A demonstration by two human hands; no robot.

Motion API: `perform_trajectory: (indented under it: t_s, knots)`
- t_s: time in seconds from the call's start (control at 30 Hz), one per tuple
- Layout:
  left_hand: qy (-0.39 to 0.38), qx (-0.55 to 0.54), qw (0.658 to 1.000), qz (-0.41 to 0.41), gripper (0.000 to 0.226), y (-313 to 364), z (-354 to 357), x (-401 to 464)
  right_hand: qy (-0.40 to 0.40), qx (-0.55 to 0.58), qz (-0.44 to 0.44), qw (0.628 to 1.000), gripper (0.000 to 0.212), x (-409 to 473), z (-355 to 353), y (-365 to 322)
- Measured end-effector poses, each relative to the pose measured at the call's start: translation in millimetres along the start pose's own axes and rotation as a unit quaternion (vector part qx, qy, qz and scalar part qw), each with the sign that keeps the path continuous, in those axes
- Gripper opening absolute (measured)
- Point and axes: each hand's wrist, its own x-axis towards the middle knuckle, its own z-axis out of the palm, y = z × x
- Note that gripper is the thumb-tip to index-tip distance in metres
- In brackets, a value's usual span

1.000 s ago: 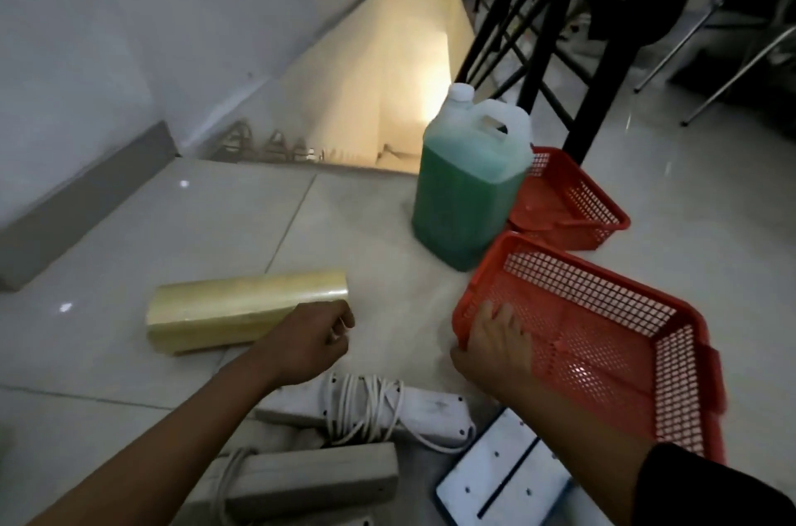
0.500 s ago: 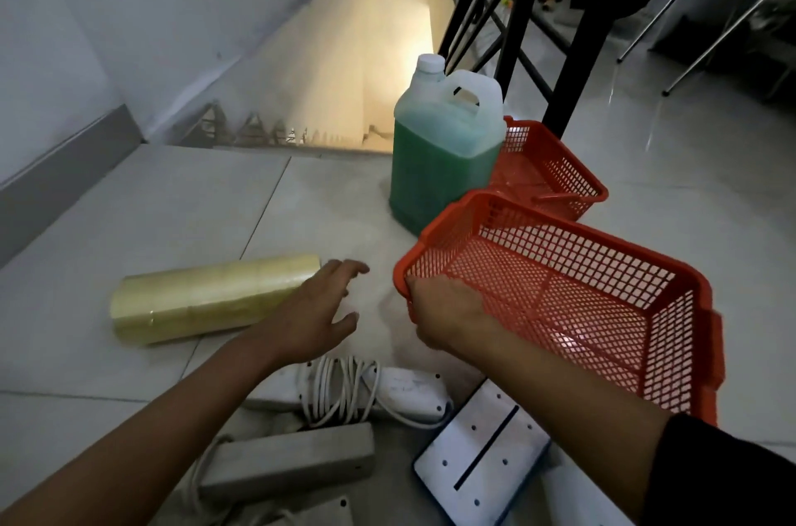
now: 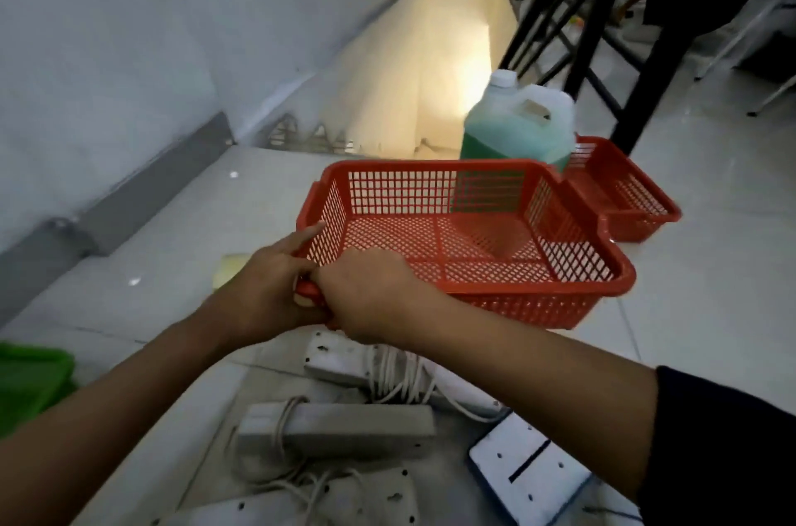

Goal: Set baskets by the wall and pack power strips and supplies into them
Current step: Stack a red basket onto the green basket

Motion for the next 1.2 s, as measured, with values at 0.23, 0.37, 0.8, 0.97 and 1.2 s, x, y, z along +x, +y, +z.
perform_trajectory:
  t_s: [0.23, 0.37, 0.8, 0.97, 1.2]
  knots:
    - [0.025, 0.082, 0.984, -0.157, 0.036, -50.8, -75.2, -111.9, 0.062, -0.011, -0.109, 0.992, 0.025, 45.5, -9.0, -72.8]
    - [0.072, 0.1, 0.953, -0.276, 0.032, -72.1, -114.6, -198.0, 0.084, -0.032, -0.136, 0.987, 0.019, 75.3, -1.6, -101.1]
    - [0.146, 0.143, 0.834, -0.512, 0.037, -79.3, -91.0, -405.2, 0.155, -0.103, -0.315, 0.931, 0.021, 145.9, 43.4, -224.4]
    - [0.013, 0.206, 0.778, -0.593, 0.077, -64.8, -72.6, -411.1, 0.137, -0.084, -0.288, 0.944, 0.027, 148.4, 70.8, -243.6]
    - [-0.14, 0.199, 0.734, -0.634, 0.12, -53.1, -50.9, -413.5, 0.027, -0.02, -0.321, 0.947, 0.039, 156.3, 106.0, -243.2]
